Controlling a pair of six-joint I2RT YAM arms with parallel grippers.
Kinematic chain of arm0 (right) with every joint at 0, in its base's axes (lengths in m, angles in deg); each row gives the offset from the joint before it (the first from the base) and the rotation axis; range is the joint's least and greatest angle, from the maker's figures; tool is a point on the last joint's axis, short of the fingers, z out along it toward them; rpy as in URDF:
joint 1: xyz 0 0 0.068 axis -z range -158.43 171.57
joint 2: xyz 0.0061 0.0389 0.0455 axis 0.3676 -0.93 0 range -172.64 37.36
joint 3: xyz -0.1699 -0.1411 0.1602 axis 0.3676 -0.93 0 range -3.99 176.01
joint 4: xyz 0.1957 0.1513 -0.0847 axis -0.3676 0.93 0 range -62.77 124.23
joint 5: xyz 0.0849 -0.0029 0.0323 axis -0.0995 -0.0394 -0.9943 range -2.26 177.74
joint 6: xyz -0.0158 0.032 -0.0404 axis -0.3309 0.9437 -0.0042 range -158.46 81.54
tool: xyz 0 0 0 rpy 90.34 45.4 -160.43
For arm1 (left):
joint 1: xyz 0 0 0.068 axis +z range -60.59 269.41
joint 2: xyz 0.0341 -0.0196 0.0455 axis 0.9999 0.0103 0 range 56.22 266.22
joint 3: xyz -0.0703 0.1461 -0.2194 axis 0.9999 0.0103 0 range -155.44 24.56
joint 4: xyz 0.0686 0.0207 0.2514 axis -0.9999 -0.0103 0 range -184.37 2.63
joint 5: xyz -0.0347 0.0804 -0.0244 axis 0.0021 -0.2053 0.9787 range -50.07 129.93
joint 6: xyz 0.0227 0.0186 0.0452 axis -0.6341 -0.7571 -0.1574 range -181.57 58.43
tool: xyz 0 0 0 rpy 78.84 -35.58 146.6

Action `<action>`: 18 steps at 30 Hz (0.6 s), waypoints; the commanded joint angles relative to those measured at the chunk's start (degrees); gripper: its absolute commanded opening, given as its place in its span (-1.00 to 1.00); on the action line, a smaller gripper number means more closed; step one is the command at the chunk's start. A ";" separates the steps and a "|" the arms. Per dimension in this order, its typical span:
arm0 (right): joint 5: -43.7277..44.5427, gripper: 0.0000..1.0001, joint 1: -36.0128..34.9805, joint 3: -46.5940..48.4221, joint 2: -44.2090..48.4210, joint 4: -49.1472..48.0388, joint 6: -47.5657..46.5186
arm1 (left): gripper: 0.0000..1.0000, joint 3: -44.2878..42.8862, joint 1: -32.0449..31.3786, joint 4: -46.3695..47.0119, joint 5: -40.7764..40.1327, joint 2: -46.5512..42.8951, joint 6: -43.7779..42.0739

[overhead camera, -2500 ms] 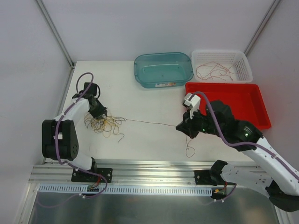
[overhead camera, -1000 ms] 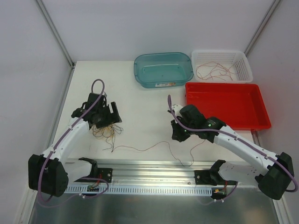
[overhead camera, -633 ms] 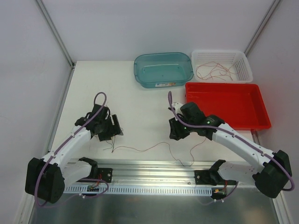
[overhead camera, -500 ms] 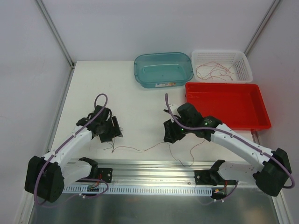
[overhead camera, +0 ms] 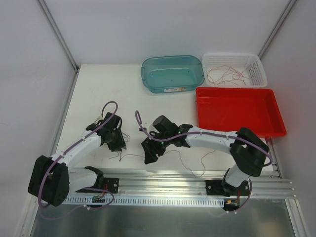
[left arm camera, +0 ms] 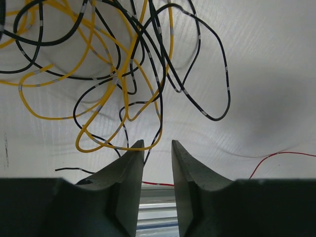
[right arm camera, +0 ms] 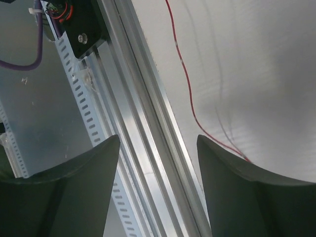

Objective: Untangle the cables

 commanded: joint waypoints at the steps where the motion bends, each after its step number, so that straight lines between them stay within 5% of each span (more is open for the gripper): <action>1: -4.45 0.35 -1.27 4.00 -5.76 -6.57 0.68 | -0.45 0.79 -0.85 -0.60 -1.21 0.64 1.11; 8: -8.49 0.22 -3.29 8.13 -13.60 -8.41 0.69 | -0.88 0.18 -1.29 -0.69 -0.15 -0.58 1.20; 9: -9.19 0.11 -3.20 7.96 -14.04 -8.85 2.25 | -0.91 0.00 -1.29 -0.69 0.37 -0.85 1.11; 13: -8.06 -0.98 -2.85 6.47 -12.65 -8.77 2.18 | -1.00 -2.54 -1.12 -1.66 -0.23 -2.25 0.76; 18: -5.69 -0.99 -1.71 2.34 -6.08 -5.26 -0.54 | -1.00 -10.53 -0.68 -2.63 -2.35 -3.40 3.12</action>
